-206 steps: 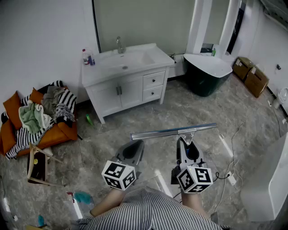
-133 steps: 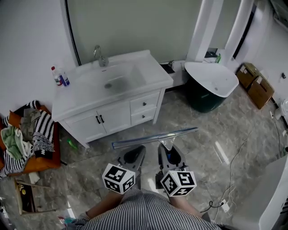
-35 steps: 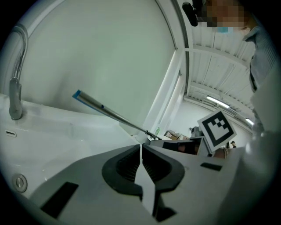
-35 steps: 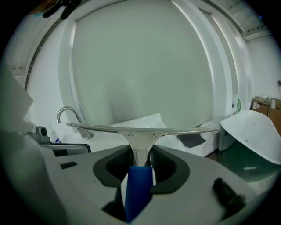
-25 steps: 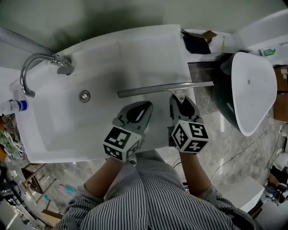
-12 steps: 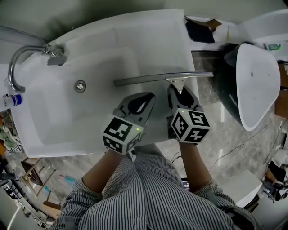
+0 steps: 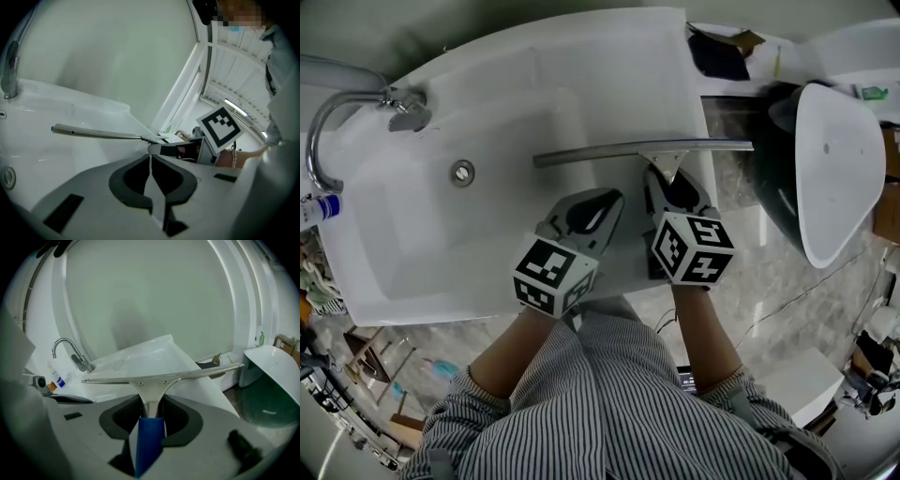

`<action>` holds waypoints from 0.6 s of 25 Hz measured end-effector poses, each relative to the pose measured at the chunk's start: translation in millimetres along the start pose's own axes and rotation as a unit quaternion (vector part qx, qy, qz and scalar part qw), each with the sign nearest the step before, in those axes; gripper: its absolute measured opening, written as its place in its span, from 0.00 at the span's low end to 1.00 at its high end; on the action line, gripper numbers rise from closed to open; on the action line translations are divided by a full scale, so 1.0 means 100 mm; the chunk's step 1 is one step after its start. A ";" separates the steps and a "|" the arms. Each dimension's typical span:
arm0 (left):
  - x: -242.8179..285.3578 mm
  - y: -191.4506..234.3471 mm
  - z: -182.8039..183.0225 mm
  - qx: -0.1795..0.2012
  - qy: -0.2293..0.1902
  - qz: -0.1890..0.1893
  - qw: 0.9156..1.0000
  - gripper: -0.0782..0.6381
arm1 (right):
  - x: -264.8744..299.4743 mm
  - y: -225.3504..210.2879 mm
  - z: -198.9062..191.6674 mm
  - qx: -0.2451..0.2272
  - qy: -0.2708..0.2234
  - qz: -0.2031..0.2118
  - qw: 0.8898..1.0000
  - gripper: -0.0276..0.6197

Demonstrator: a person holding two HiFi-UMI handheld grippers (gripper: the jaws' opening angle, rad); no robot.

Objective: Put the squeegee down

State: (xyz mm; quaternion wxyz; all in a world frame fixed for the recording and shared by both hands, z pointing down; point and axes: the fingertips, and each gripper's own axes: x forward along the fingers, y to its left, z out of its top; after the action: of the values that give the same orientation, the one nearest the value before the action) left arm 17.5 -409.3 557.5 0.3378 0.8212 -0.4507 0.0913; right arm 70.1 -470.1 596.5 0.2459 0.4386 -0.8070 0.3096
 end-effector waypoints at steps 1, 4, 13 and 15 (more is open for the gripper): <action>0.00 0.00 0.00 -0.001 -0.001 0.000 1.000 0.14 | 0.01 0.00 0.00 0.000 0.000 0.000 1.000 0.25; 0.01 0.01 -0.02 -0.003 0.004 0.000 1.000 0.14 | 0.02 -0.01 -0.01 0.000 0.002 -0.003 1.000 0.25; 0.03 0.01 -0.15 -0.003 0.020 0.000 1.000 0.14 | 0.08 0.01 -0.07 -0.003 0.018 -0.002 1.000 0.27; 0.03 0.02 -0.16 -0.003 0.022 0.003 1.000 0.14 | 0.09 0.02 -0.08 -0.005 0.021 -0.001 1.000 0.27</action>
State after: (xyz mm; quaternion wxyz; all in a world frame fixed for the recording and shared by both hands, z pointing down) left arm 20.4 -401.2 571.8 0.3498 0.8168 -0.4457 0.1087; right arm 65.1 -468.6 607.2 0.2655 0.4318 -0.8026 0.3143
